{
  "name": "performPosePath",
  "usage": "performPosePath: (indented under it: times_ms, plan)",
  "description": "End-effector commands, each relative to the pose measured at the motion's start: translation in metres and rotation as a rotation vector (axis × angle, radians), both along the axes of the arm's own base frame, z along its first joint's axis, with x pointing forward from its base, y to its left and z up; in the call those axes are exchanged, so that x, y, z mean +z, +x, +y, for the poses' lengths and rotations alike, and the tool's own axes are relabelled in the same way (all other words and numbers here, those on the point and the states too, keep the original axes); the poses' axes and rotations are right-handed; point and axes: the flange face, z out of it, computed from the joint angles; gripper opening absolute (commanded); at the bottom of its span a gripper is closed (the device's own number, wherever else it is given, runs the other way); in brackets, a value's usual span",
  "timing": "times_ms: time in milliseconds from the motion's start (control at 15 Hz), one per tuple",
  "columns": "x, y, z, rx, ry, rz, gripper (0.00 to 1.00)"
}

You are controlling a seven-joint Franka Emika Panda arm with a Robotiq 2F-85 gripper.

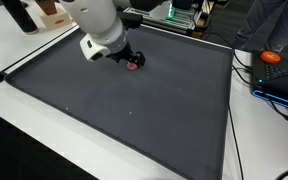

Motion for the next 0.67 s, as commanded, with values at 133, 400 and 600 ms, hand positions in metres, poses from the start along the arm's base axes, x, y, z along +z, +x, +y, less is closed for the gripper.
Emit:
performPosePath:
  times_ms: [133,400,600]
  plan:
    - [-0.001,-0.009,0.039,0.306,-0.009,-0.004,1.0]
    - [-0.006,-0.022,0.07,0.519,-0.02,0.001,1.0]
    - [-0.011,-0.035,0.089,0.675,-0.025,0.025,1.0]
